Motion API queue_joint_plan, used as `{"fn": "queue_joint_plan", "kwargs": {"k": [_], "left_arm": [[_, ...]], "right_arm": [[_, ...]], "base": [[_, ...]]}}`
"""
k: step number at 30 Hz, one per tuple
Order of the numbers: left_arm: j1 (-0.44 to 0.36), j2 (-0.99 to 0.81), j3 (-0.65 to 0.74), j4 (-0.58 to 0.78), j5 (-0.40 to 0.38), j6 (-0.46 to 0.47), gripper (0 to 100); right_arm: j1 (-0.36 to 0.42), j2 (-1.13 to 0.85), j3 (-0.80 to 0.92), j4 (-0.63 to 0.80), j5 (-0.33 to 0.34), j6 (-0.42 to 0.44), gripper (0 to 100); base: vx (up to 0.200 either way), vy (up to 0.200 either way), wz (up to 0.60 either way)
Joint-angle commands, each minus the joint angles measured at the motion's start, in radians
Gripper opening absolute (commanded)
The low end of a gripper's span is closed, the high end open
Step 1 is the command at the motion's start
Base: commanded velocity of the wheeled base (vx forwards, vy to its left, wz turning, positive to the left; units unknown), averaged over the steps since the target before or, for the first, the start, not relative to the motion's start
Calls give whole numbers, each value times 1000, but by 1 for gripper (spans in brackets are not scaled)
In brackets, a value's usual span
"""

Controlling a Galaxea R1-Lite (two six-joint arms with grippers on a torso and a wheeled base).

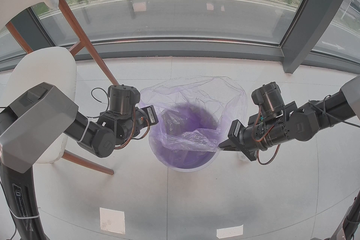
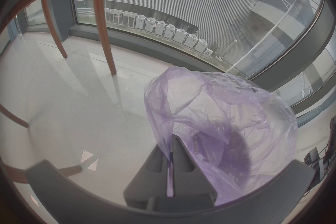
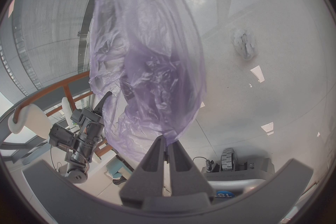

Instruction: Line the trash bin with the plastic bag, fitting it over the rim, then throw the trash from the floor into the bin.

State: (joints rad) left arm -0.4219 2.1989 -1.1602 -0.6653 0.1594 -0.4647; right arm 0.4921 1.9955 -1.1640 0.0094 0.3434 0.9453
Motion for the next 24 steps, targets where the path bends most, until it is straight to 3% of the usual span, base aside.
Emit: {"fn": "queue_joint_plan", "kwargs": {"k": [1, 24], "left_arm": [[22, -4, 51, -2, 2, 0, 0], [14, -61, 295, -74, 25, 3, 0]], "right_arm": [[6, -12, 80, -34, -1, 0, 0], [91, -3, 170, -35, -18, 0, 0]], "base": [[0, 0, 0], [0, 0, 0]]}}
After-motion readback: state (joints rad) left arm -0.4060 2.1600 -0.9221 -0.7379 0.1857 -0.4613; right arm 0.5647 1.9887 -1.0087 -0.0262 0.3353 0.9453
